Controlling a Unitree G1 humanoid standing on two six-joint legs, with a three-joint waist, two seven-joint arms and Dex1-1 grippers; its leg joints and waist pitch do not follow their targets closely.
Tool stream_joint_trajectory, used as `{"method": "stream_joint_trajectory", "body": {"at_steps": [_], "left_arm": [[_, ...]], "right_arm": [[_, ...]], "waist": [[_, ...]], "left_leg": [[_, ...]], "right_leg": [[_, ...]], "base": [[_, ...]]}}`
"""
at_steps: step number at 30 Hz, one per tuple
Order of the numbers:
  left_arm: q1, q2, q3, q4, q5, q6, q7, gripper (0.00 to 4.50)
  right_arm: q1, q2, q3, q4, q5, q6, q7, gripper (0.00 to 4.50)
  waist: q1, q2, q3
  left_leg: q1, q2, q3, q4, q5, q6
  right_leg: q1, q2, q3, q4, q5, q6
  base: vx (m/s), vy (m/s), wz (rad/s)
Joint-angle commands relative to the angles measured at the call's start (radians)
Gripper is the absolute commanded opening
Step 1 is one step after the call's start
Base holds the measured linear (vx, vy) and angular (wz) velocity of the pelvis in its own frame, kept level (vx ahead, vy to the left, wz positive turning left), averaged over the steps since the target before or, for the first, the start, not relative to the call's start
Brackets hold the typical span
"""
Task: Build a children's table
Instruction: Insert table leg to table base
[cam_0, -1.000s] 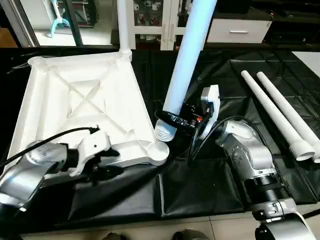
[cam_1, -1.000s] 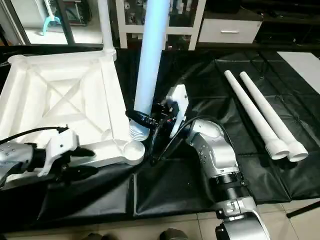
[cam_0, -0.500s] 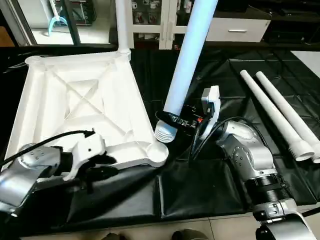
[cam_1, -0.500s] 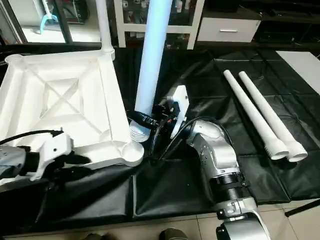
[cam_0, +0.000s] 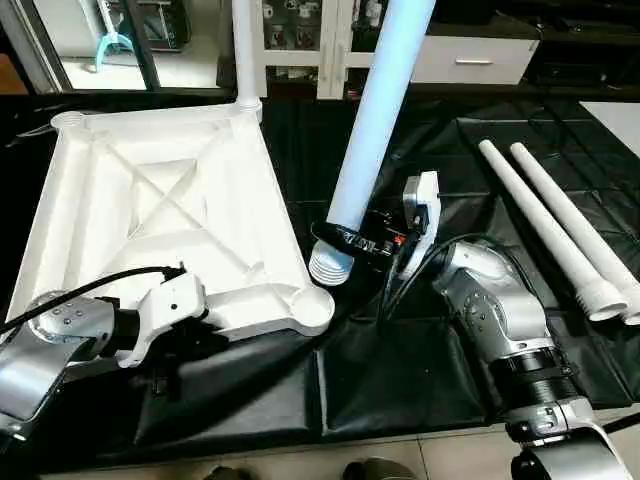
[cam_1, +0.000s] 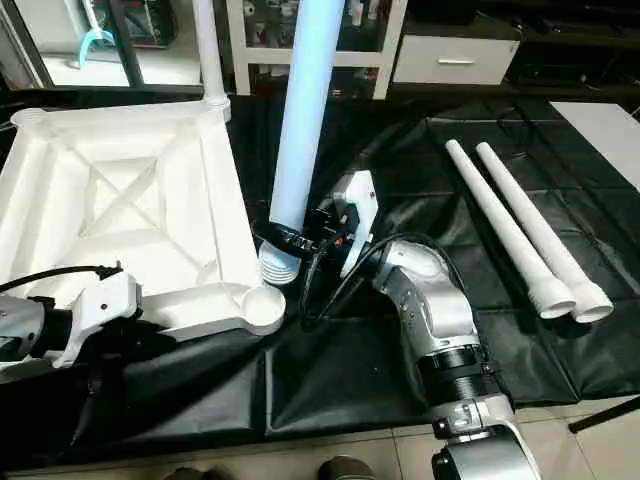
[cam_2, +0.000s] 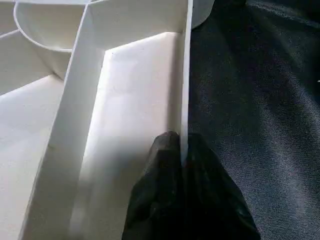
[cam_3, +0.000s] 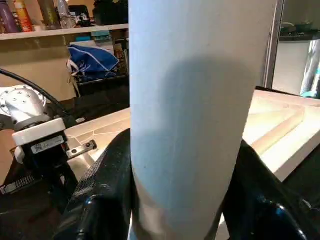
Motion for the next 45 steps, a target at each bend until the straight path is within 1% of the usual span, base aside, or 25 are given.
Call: {"method": "stream_joint_trajectory", "body": {"at_steps": [1, 3, 6, 9, 10, 11, 13, 14, 15, 16, 18, 19, 20, 22, 26, 27, 28, 30, 32, 36, 40, 41, 42, 44, 45], "left_arm": [[0.014, -0.046, -0.004, 0.01, -0.009, -0.006, 0.036, 0.0], [0.005, -0.068, -0.008, 0.011, -0.01, -0.005, 0.049, 0.0], [-0.009, -0.096, -0.019, 0.009, -0.008, 0.004, 0.061, 0.0], [-0.029, -0.13, -0.042, 0.003, -0.005, 0.023, 0.071, 0.0], [-0.034, -0.145, -0.048, 0.003, -0.002, 0.027, 0.072, 0.0], [-0.042, -0.166, -0.057, 0.008, 0.001, 0.032, 0.074, 0.0], [-0.046, -0.181, -0.062, 0.012, 0.002, 0.033, 0.076, 0.0], [-0.052, -0.2, -0.068, 0.022, 0.009, 0.026, 0.084, 0.0], [-0.052, -0.2, -0.068, 0.022, 0.009, 0.026, 0.084, 0.0], [-0.059, -0.217, -0.073, 0.037, 0.021, 0.011, 0.09, 0.0], [-0.06, -0.22, -0.074, 0.04, 0.025, 0.006, 0.091, 0.0], [-0.066, -0.232, -0.074, 0.054, 0.026, -0.006, 0.087, 0.0], [-0.066, -0.232, -0.074, 0.054, 0.026, -0.006, 0.087, 0.0], [-0.076, -0.243, -0.074, 0.066, 0.026, -0.009, 0.084, 0.0], [-0.086, -0.228, -0.104, 0.085, 0.087, -0.035, 0.091, 0.0], [-0.086, -0.228, -0.104, 0.085, 0.087, -0.035, 0.091, 0.0], [-0.091, -0.222, -0.117, 0.091, 0.113, -0.047, 0.094, 0.0], [-0.095, -0.221, -0.122, 0.097, 0.127, -0.055, 0.093, 0.0], [-0.098, -0.221, -0.121, 0.096, 0.126, -0.049, 0.091, 0.0], [-0.103, -0.214, -0.127, 0.104, 0.136, -0.055, 0.074, 0.0], [-0.104, -0.218, -0.123, 0.11, 0.139, -0.06, 0.071, 0.0], [-0.104, -0.219, -0.122, 0.11, 0.14, -0.06, 0.07, 0.0], [-0.106, -0.221, -0.121, 0.111, 0.14, -0.06, 0.07, 0.0], [-0.108, -0.227, -0.116, 0.111, 0.136, -0.06, 0.074, 0.0], [-0.109, -0.231, -0.113, 0.112, 0.133, -0.06, 0.076, 0.0]], "right_arm": [[0.008, 0.001, -0.015, -0.041, 0.014, 0.001, -0.005, 1.85], [0.009, 0.002, -0.015, -0.041, 0.015, 0.001, -0.005, 1.85], [0.016, 0.003, -0.01, -0.039, 0.009, -0.003, -0.004, 1.85], [0.026, -0.014, 0.02, -0.02, -0.031, -0.023, 0.008, 1.85], [0.028, -0.019, 0.026, -0.013, -0.04, -0.026, 0.011, 1.85], [0.033, -0.025, 0.032, -0.006, -0.044, -0.023, 0.019, 1.85], [0.036, -0.029, 0.035, -0.003, -0.045, -0.021, 0.025, 1.85], [0.043, -0.038, 0.043, 0.003, -0.055, -0.03, 0.035, 1.85], [0.043, -0.038, 0.043, 0.003, -0.055, -0.03, 0.035, 1.85], [0.049, -0.054, 0.058, 0.023, -0.087, -0.074, 0.048, 1.85], [0.05, -0.056, 0.059, 0.028, -0.092, -0.084, 0.05, 1.85], [0.048, -0.051, 0.046, 0.056, -0.098, -0.119, 0.044, 1.85], [0.048, -0.051, 0.046, 0.056, -0.098, -0.119, 0.044, 1.85], [0.035, -0.035, 0.019, 0.092, -0.086, -0.141, 0.026, 1.85], [0.024, -0.028, 0.01, 0.12, -0.087, -0.172, 0.02, 1.85], [0.024, -0.028, 0.01, 0.12, -0.087, -0.172, 0.02, 1.85], [0.011, -0.018, -0.005, 0.138, -0.083, -0.194, 0.007, 1.85], [-0.006, -0.006, -0.021, 0.157, -0.074, -0.212, 0.0, 1.85], [-0.018, -0.001, -0.026, 0.166, -0.071, -0.218, 0.0, 1.85], [-0.034, -0.003, -0.02, 0.194, -0.075, -0.226, 0.019, 1.85], [-0.034, -0.022, 0.004, 0.213, -0.096, -0.213, 0.062, 1.85], [-0.034, -0.026, 0.008, 0.215, -0.098, -0.209, 0.069, 1.85], [-0.034, -0.034, 0.012, 0.222, -0.102, -0.207, 0.078, 1.85], [-0.037, -0.041, 0.006, 0.244, -0.104, -0.219, 0.081, 1.85], [-0.038, -0.042, 0.003, 0.25, -0.104, -0.221, 0.08, 1.85]], "waist": [[-0.002, 0.015, -0.053], [0.001, 0.013, -0.053], [0.002, 0.016, -0.054], [0.004, 0.015, -0.053], [0.005, 0.015, -0.054], [0.006, 0.014, -0.054], [0.009, 0.014, -0.056], [0.01, 0.011, -0.058], [0.011, 0.011, -0.057], [0.013, 0.011, -0.059], [0.017, 0.01, -0.059], [0.019, 0.009, -0.059], [0.02, 0.01, -0.059], [0.021, 0.009, -0.059], [0.021, 0.012, -0.057], [0.021, 0.012, -0.057], [0.02, 0.012, -0.055], [0.02, 0.012, -0.054], [0.018, 0.012, -0.05], [0.019, 0.013, -0.049], [0.019, 0.011, -0.051], [0.017, 0.003, -0.047], [0.02, 0.007, -0.047], [0.019, 0.006, -0.046], [0.019, 0.005, -0.044]], "left_leg": [[0.029, 0.029, -0.016, -0.091, -0.299, -0.028], [0.029, 0.028, -0.015, -0.089, -0.294, -0.021], [0.028, 0.028, -0.015, -0.088, -0.287, -0.018], [0.03, 0.028, -0.013, -0.087, -0.278, -0.016], [0.028, 0.027, -0.013, -0.087, -0.275, -0.016], [0.027, 0.027, -0.014, -0.087, -0.272, -0.014], [0.029, 0.027, -0.013, -0.085, -0.267, -0.012], [0.027, 0.028, -0.013, -0.084, -0.262, -0.007], [0.026, 0.027, -0.013, -0.085, -0.261, -0.005], [0.028, 0.027, -0.012, -0.083, -0.259, -0.003], [0.027, 0.027, -0.011, -0.082, -0.249, 0.0], [0.027, 0.027, -0.011, -0.082, -0.247, 0.004], [0.03, 0.027, -0.01, -0.081, -0.253, 0.004], [0.029, 0.027, -0.01, -0.081, -0.254, 0.005], [0.029, 0.028, -0.013, -0.084, -0.275, 0.002], [0.029, 0.028, -0.013, -0.084, -0.275, 0.002], [0.031, 0.028, -0.013, -0.085, -0.289, 0.001], [0.032, 0.028, -0.013, -0.085, -0.3, -0.003], [0.029, 0.029, -0.016, -0.088, -0.314, -0.007], [0.033, 0.03, -0.015, -0.089, -0.324, -0.011], [0.027, 0.029, -0.016, -0.09, -0.309, -0.006], [0.025, 0.029, -0.015, -0.091, -0.309, -0.002], [0.027, 0.029, -0.015, -0.09, -0.311, 0.0], [0.029, 0.029, -0.014, -0.089, -0.319, -0.002], [0.027, 0.029, -0.016, -0.09, -0.326, -0.004]], "right_leg": [[0.025, -0.059, 0.05, -0.09, -0.291, -0.196], [0.025, -0.059, 0.051, -0.09, -0.296, -0.198], [0.027, -0.06, 0.052, -0.091, -0.307, -0.196], [0.025, -0.06, 0.051, -0.093, -0.308, -0.196], [0.027, -0.059, 0.051, -0.093, -0.309, -0.195], [0.028, -0.06, 0.051, -0.093, -0.31, -0.193], [0.027, -0.06, 0.051, -0.094, -0.305, -0.194], [0.03, -0.061, 0.051, -0.092, -0.303, -0.196], [0.03, -0.06, 0.051, -0.093, -0.307, -0.194], [0.029, -0.061, 0.05, -0.093, -0.308, -0.192], [0.03, -0.061, 0.051, -0.093, -0.299, -0.192], [0.029, -0.062, 0.051, -0.094, -0.304, -0.191], [0.026, -0.061, 0.052, -0.096, -0.312, -0.192], [0.027, -0.061, 0.052, -0.095, -0.314, -0.193], [0.026, -0.062, 0.052, -0.098, -0.346, -0.18], [0.026, -0.062, 0.052, -0.098, -0.346, -0.18], [0.023, -0.062, 0.052, -0.101, -0.362, -0.178], [0.021, -0.062, 0.052, -0.102, -0.374, -0.178], [0.021, -0.063, 0.052, -0.102, -0.393, -0.174], [0.017, -0.063, 0.053, -0.103, -0.396, -0.169], [0.022, -0.062, 0.052, -0.1, -0.366, -0.179], [0.02, -0.06, 0.052, -0.101, -0.368, -0.178], [0.02, -0.062, 0.053, -0.102, -0.38, -0.175], [0.017, -0.064, 0.054, -0.105, -0.402, -0.173], [0.018, -0.065, 0.054, -0.106, -0.424, -0.168]], "base": [[0.0, 0.0, 0.0], [0.0, 0.0, 0.0], [0.0, 0.0, 0.0], [0.0, 0.0, 0.0], [0.0, 0.0, 0.0], [0.0, 0.0, 0.0], [0.0, 0.0, 0.0], [0.0, 0.0, 0.0], [0.0, 0.0, 0.0], [0.0, 0.0, 0.0], [0.0, 0.0, 0.0], [0.0, 0.0, 0.0], [0.0, 0.0, 0.0], [0.0, 0.0, 0.0], [0.0, 0.0, 0.0], [0.0, 0.0, 0.0], [0.0, 0.0, 0.0], [0.0, 0.0, 0.0], [0.0, 0.0, 0.0], [0.0, 0.0, 0.0], [0.0, 0.0, 0.0], [0.0, 0.0, 0.0], [0.0, 0.0, 0.0], [0.0, 0.0, 0.0], [0.0, 0.0, 0.0]]}}
